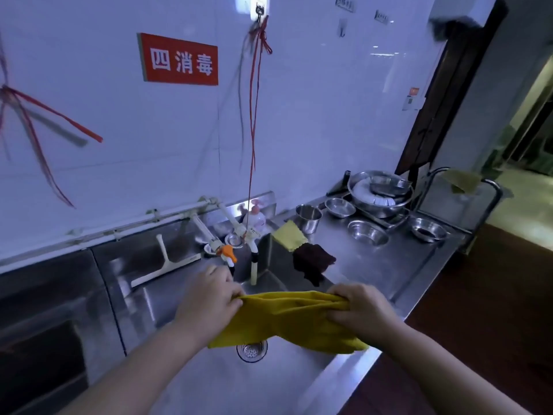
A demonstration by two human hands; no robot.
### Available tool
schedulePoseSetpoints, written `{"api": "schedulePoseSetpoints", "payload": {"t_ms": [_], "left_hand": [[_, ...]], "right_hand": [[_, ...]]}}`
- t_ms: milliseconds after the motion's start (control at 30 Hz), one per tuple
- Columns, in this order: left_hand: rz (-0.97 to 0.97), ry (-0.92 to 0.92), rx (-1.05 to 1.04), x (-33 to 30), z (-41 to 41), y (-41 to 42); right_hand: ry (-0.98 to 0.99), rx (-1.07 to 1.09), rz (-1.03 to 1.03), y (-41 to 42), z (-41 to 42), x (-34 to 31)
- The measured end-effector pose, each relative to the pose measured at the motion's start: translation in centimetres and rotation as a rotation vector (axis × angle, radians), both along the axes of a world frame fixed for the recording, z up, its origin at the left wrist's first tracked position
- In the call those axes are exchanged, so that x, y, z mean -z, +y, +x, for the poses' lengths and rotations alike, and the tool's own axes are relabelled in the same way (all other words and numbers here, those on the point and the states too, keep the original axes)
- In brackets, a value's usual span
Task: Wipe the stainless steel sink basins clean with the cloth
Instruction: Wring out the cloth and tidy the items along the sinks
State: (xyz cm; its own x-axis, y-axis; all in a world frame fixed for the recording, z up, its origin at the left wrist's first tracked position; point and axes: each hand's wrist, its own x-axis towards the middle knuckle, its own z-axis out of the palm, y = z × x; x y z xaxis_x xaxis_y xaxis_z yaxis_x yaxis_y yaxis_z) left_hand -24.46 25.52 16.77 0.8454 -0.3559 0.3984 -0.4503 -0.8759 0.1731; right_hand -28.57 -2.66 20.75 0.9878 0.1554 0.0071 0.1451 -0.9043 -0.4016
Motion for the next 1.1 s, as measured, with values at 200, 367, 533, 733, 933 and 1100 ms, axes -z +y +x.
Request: {"api": "schedulePoseSetpoints", "payload": {"t_ms": [200,367,533,733,933,1100], "left_hand": [[0.122,0.009,-0.291,-4.9,9.1,-1.7],[0.214,0.038,-0.518,-8.0,18.6,-2.2],[0.024,0.087,-0.652,-8.8,27.3,-2.1],[-0.457,0.279,-0.580,-6.1,36.0,-1.6],[-0.938,0.435,-0.502,-3.0,39.3,-4.2],[-1.132,0.680,-0.542,0.0,39.0,-4.7]], "right_hand": [[-0.097,-0.132,0.165,-0.4,13.1,-1.3],[-0.079,-0.192,0.297,0.1,24.3,-2.1],[-0.050,-0.179,0.424,1.2,32.2,-1.9],[0.010,-0.215,0.575,2.6,37.9,-0.4],[0.045,-0.233,0.618,2.2,41.3,1.5],[0.035,-0.251,0.563,2.1,43.4,3.2]]}}
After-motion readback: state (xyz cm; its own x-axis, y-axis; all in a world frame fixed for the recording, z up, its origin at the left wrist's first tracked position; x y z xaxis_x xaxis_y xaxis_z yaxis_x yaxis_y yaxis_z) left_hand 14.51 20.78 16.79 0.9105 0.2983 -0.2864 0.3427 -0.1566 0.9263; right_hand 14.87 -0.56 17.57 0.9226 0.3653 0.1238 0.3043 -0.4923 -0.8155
